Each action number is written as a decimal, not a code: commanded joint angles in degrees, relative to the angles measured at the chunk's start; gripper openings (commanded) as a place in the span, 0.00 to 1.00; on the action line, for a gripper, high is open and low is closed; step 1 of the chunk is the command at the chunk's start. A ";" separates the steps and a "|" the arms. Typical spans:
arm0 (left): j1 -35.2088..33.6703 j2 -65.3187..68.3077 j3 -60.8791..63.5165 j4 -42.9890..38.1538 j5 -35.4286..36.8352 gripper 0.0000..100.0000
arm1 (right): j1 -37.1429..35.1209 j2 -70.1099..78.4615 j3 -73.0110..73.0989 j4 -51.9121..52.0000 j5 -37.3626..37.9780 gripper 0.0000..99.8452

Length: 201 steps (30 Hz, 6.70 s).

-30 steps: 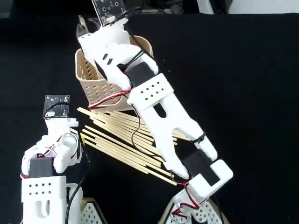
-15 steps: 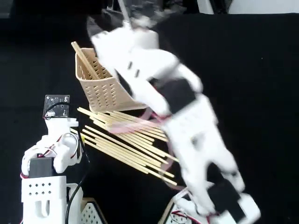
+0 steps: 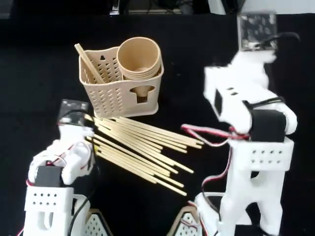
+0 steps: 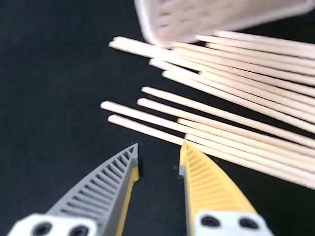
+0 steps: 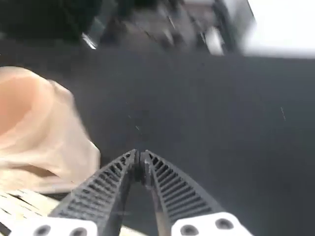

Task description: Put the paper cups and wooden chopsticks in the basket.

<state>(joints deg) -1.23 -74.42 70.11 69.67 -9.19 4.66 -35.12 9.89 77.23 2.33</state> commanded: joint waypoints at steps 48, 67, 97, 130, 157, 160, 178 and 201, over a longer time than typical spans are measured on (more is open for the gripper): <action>9.71 60.13 -17.36 -12.57 20.13 0.24 | 5.71 -17.10 68.88 -46.77 0.79 0.02; 9.89 46.77 -12.62 -4.92 -7.21 0.24 | 5.71 -17.10 68.97 -46.77 0.79 0.02; 16.75 39.91 -4.97 -11.60 -41.76 0.28 | 5.71 -17.01 68.97 -46.77 0.79 0.02; 15.43 50.46 -5.49 -13.63 -41.93 0.11 | 5.71 -17.01 68.97 -46.68 0.79 0.02; 27.47 50.46 -8.13 -6.68 -41.67 0.07 | 5.89 -17.01 68.97 -46.68 0.79 0.02; 27.47 50.46 -7.78 -6.59 -41.58 0.03 | 5.89 -17.01 68.97 -46.68 0.79 0.02; 34.77 50.81 -19.65 8.09 -41.49 0.03 | 5.98 -17.36 68.79 -46.68 0.79 0.02; 27.03 50.99 -16.22 -7.56 -39.82 0.30 | 6.07 -17.36 68.88 -46.68 0.79 0.02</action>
<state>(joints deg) 30.68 -23.08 53.49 64.48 -49.10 11.16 -51.21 79.25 31.60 2.42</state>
